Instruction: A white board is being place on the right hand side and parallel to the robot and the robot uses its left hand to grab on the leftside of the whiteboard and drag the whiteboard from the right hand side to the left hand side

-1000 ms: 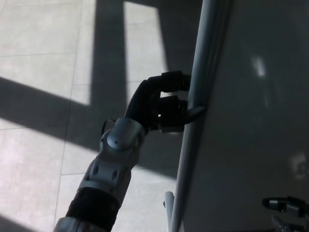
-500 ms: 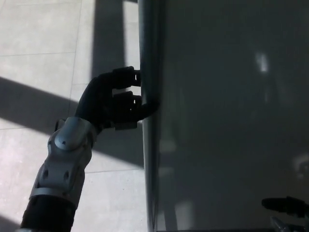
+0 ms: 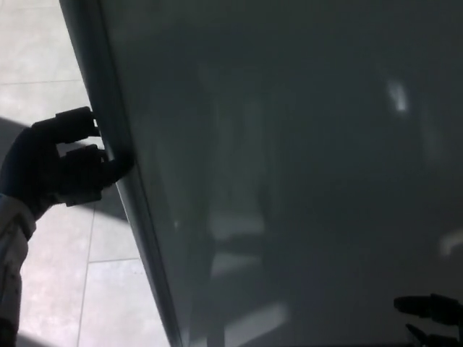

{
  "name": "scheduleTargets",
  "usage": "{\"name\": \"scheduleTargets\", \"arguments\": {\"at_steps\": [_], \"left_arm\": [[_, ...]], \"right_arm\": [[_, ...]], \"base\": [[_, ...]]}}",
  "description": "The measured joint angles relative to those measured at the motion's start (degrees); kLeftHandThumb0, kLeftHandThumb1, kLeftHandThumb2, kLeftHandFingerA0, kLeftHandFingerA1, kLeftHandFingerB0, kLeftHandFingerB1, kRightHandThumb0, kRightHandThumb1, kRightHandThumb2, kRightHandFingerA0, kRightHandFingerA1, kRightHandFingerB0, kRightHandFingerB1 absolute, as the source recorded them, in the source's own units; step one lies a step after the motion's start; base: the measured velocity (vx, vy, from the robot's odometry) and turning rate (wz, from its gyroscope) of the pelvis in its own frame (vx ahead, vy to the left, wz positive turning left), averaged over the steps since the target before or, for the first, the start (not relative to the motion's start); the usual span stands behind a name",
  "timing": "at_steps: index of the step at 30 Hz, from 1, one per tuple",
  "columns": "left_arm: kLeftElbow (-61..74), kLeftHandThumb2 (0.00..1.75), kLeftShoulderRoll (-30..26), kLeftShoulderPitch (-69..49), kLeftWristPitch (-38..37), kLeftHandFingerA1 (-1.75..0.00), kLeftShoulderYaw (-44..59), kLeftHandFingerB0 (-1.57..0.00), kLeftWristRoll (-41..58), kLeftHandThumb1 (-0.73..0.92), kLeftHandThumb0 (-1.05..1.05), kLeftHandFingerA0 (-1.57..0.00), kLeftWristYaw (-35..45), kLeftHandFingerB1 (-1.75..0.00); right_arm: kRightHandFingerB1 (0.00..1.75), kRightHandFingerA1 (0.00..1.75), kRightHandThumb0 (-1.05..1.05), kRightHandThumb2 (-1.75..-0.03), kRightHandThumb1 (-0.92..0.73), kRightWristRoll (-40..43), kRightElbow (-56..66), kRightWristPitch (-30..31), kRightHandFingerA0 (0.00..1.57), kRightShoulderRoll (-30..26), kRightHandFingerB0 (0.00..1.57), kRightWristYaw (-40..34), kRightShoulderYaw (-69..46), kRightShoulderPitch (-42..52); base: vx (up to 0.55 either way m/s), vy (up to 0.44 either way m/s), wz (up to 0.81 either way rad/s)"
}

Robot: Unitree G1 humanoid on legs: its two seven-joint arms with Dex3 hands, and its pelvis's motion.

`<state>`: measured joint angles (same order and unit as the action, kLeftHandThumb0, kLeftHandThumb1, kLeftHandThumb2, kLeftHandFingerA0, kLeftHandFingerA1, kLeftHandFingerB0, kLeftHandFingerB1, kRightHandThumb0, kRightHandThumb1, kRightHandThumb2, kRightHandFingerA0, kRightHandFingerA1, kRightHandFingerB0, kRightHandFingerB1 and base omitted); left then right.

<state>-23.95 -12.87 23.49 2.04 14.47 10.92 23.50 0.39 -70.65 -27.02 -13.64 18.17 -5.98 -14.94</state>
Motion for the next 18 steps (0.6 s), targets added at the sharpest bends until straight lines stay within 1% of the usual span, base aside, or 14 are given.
{"name": "scheduleTargets", "arguments": {"at_steps": [1, 2, 7, 8, 9, 10, 11, 12, 16, 17, 18], "left_arm": [[0.7, 0.60, -1.0, -1.0, 0.2, -0.92, 0.9, -0.89, 0.5, 0.67, -0.19, -0.99, 0.5, -0.58], [1.2, 0.60, -1.3, -1.6, 0.5, -0.87, 1.5, -0.90, 0.9, 0.67, -0.17, -1.02, 0.7, -0.59], [3.8, 0.60, -2.7, -5.3, 2.6, -0.86, 5.6, -0.91, 3.4, 0.67, -0.17, -1.04, 1.1, -0.59], [4.0, 0.64, -2.9, -5.7, 3.0, -0.93, 6.2, -0.85, 3.7, 0.71, -0.14, -0.97, 1.1, -0.66], [5.0, 0.64, -3.2, -6.6, 3.3, -0.93, 6.6, -0.85, 3.9, 0.71, -0.14, -0.97, 1.0, -0.66], [6.0, 0.64, -3.4, -7.6, 3.6, -1.00, 7.0, -0.85, 4.0, 0.74, -0.12, -0.92, 0.9, -0.65], [6.8, 0.63, -3.7, -8.6, 3.8, -0.97, 7.5, -0.85, 4.2, 0.74, -0.11, -0.93, 0.8, -0.65], [7.3, 0.62, -4.1, -9.2, 3.9, -0.98, 7.9, -0.80, 4.4, 0.77, -0.08, -0.90, 0.8, -0.66], [7.7, 0.62, -5.8, -11.0, 4.6, -0.99, 9.7, -0.79, 5.9, 0.76, -0.05, -0.89, 0.9, -0.67], [7.6, 0.66, -6.2, -11.2, 4.8, -1.11, 10.1, -0.74, 6.2, 0.82, -0.04, -0.83, 0.9, -0.72], [7.4, 0.63, -6.6, -11.3, 5.0, -1.00, 10.3, -0.77, 6.4, 0.79, -0.03, -0.86, 1.0, -0.66]], "right_arm": [[0.44, 0.64, -0.50, -0.61, -0.63, 0.1, 0.0, 0.2, 0.91, 0.0, 0.61, 0.0, -0.2, 0.0], [0.44, 0.64, -0.50, -0.60, -0.63, 0.1, 0.0, 0.2, 0.91, 0.0, 0.62, 0.0, -0.2, 0.0], [0.44, 0.64, -0.51, -0.61, -0.62, 0.1, 0.0, 0.3, 0.91, 0.1, 0.61, -0.2, -0.4, 0.0], [0.59, 0.76, -0.51, -0.92, -0.54, 0.1, 0.0, 0.3, 0.87, 0.1, 0.54, -0.2, -0.4, 0.0], [0.59, 0.76, -0.51, -0.92, -0.54, 0.1, 0.0, 0.3, 0.87, 0.2, 0.54, -0.2, -0.3, 0.0], [0.44, 0.65, -0.46, -0.60, -0.65, 0.1, 0.0, 0.3, 0.91, 0.3, 0.62, -0.3, -0.3, 0.0], [0.44, 0.65, -0.47, -0.60, -0.65, 0.1, 0.0, 0.3, 0.91, 0.4, 0.61, -0.3, -0.4, 0.0], [0.44, 0.65, -0.50, -0.61, -0.63, 0.1, 0.0, 0.3, 0.90, 0.4, 0.60, -0.3, -0.4, 0.0], [0.44, 0.65, -0.50, -0.61, -0.63, 0.0, 0.0, 0.3, 0.91, 0.4, 0.61, -0.5, -0.3, 0.0], [0.44, 0.64, -0.49, -0.61, -0.63, 0.0, 0.0, 0.3, 0.91, 0.4, 0.62, -0.6, -0.3, 0.0], [0.59, 0.75, -0.52, -0.91, -0.54, 0.0, 0.0, 0.4, 0.87, 0.4, 0.56, -0.7, -0.3, 0.0]], "base": [[0.00, 0.000, 0.00], [0.00, 0.000, 0.00], [0.00, 0.000, 0.02], [0.00, 0.000, 0.12], [0.00, 0.000, 0.06], [0.00, 0.000, 0.00], [0.00, 0.000, 0.00], [0.00, 0.000, 0.00], [0.00, 0.000, 0.00], [0.00, 0.000, 0.00], [0.00, 0.000, 0.00]]}}
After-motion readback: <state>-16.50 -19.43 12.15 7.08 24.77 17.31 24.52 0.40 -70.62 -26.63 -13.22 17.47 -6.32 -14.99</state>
